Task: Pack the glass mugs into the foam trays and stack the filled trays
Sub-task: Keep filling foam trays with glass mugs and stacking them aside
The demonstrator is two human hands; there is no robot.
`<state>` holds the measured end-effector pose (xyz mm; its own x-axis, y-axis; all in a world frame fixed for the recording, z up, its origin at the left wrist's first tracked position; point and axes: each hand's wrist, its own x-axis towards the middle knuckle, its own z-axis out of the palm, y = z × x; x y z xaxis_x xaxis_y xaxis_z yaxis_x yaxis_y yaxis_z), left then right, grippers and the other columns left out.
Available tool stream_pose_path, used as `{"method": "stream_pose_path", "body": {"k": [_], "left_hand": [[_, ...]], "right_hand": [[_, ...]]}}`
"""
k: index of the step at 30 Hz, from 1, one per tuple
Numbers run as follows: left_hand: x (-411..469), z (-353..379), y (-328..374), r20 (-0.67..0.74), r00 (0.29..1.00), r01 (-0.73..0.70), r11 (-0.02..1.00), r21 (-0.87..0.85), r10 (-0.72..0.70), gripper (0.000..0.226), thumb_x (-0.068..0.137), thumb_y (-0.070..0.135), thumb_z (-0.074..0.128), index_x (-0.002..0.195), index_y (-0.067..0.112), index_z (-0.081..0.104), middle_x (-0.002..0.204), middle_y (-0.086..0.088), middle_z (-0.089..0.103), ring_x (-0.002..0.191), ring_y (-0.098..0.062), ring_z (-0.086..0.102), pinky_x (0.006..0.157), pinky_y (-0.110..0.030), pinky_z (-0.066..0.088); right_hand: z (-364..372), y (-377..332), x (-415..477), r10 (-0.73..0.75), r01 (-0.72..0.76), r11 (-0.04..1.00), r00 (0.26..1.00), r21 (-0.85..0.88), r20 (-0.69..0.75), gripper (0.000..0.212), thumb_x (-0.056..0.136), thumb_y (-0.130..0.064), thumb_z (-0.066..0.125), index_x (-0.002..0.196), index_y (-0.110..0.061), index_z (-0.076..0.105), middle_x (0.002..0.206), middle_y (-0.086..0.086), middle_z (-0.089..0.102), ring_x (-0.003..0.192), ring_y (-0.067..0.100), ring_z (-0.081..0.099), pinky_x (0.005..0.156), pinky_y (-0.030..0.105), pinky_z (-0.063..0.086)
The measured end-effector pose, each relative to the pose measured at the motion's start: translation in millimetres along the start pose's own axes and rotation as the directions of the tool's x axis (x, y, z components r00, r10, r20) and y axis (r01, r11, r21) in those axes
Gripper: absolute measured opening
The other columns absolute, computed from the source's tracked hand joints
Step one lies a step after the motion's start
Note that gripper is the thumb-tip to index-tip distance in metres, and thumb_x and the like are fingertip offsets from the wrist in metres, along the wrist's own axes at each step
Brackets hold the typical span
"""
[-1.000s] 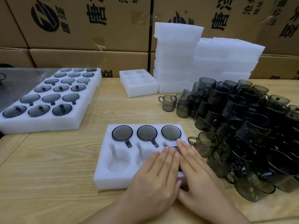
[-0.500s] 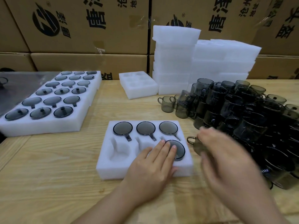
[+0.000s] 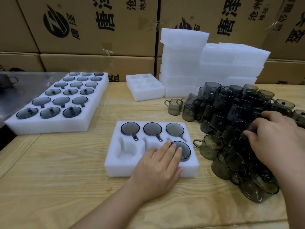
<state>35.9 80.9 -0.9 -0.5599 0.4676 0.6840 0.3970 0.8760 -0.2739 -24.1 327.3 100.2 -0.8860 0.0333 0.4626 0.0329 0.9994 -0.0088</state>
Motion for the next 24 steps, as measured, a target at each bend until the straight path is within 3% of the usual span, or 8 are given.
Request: {"method": "stream_pose_path", "body": {"k": [4, 7, 9, 13, 16, 18, 21, 24], "left_hand": [[-1, -3, 3, 0.038, 0.999, 0.029, 0.999, -0.033, -0.028, 0.043, 0.090, 0.035, 0.049, 0.114, 0.007, 0.070, 0.116, -0.009, 0.069, 0.110, -0.024, 0.065, 0.075, -0.033, 0.055], [1, -12, 3, 0.057, 0.996, 0.075, 0.994, -0.085, -0.071, 0.043, 0.089, 0.035, 0.048, 0.116, 0.007, 0.069, 0.118, -0.007, 0.068, 0.109, -0.022, 0.065, 0.082, -0.035, 0.054], [5, -19, 2, 0.017, 0.987, 0.160, 0.970, -0.184, -0.159, 0.041, 0.088, 0.032, 0.050, 0.114, 0.006, 0.068, 0.118, -0.007, 0.068, 0.106, -0.022, 0.065, 0.086, -0.035, 0.052], [18, -37, -18, 0.122, 0.833, 0.533, 0.722, -0.440, -0.540, 0.059, 0.081, 0.048, 0.055, 0.129, 0.014, 0.048, 0.117, 0.004, 0.062, 0.104, -0.017, 0.058, 0.089, -0.029, 0.040], [20, -44, -48, 0.335, 0.759, 0.637, 0.527, -0.563, -0.559, 0.082, 0.073, 0.053, 0.068, 0.140, 0.038, 0.023, 0.125, 0.019, 0.050, 0.115, -0.004, 0.052, 0.098, -0.027, 0.040], [17, -45, -63, 0.363, 0.759, 0.637, 0.503, -0.584, -0.541, 0.073, 0.073, 0.041, 0.077, 0.134, 0.035, 0.039, 0.113, 0.026, 0.056, 0.108, 0.004, 0.055, 0.095, -0.026, 0.044], [10, -43, -70, 0.378, 0.727, 0.660, 0.432, -0.615, -0.573, 0.046, 0.069, 0.024, 0.083, 0.105, 0.036, 0.058, 0.099, 0.025, 0.065, 0.091, 0.003, 0.063, 0.087, -0.025, 0.048], [3, -41, -71, 0.401, 0.687, 0.691, 0.374, -0.619, -0.605, 0.035, 0.066, 0.027, 0.086, 0.088, 0.034, 0.061, 0.088, 0.027, 0.067, 0.086, 0.006, 0.063, 0.083, -0.019, 0.049]], "right_hand": [[-7, -5, -1, -0.024, 0.024, 0.998, 1.000, 0.052, -0.007, 0.018, 0.080, -0.014, 0.070, 0.089, 0.001, 0.069, 0.128, 0.022, 0.052, 0.116, 0.046, 0.042, 0.089, 0.056, 0.041], [-21, -19, -11, -0.099, 0.127, 0.974, 0.984, 0.188, -0.150, 0.015, 0.077, -0.010, 0.069, 0.085, 0.002, 0.066, 0.126, 0.024, 0.053, 0.117, 0.046, 0.043, 0.093, 0.057, 0.038], [-31, -41, -19, -0.167, 0.235, 0.926, 0.957, 0.297, -0.236, 0.015, 0.077, -0.011, 0.067, 0.084, 0.001, 0.065, 0.125, 0.023, 0.054, 0.116, 0.044, 0.045, 0.098, 0.048, 0.034], [-27, -98, -33, -0.362, 0.441, 0.778, 0.897, 0.447, -0.255, 0.008, 0.079, -0.003, 0.067, 0.082, 0.002, 0.062, 0.129, 0.023, 0.052, 0.121, 0.041, 0.046, 0.102, 0.031, 0.025], [-8, -131, -33, -0.523, 0.466, 0.638, 0.847, 0.612, -0.100, 0.004, 0.089, -0.008, 0.057, 0.090, -0.005, 0.056, 0.148, 0.013, 0.032, 0.139, 0.027, 0.025, 0.112, 0.031, 0.020], [7, -142, -33, -0.565, 0.431, 0.554, 0.823, 0.712, -0.058, 0.005, 0.094, -0.014, 0.050, 0.090, -0.014, 0.048, 0.155, 0.004, 0.020, 0.143, 0.017, 0.014, 0.111, 0.022, 0.013], [24, -147, -37, -0.623, 0.409, 0.484, 0.782, 0.774, -0.024, 0.006, 0.094, -0.017, 0.052, 0.088, -0.016, 0.050, 0.154, -0.003, 0.023, 0.139, 0.004, 0.015, 0.101, 0.004, 0.008], [29, -140, -37, -0.621, 0.352, 0.384, 0.783, 0.854, -0.043, 0.010, 0.087, -0.021, 0.060, 0.085, -0.028, 0.054, 0.147, -0.011, 0.036, 0.133, -0.008, 0.023, 0.105, 0.011, 0.021]]}}
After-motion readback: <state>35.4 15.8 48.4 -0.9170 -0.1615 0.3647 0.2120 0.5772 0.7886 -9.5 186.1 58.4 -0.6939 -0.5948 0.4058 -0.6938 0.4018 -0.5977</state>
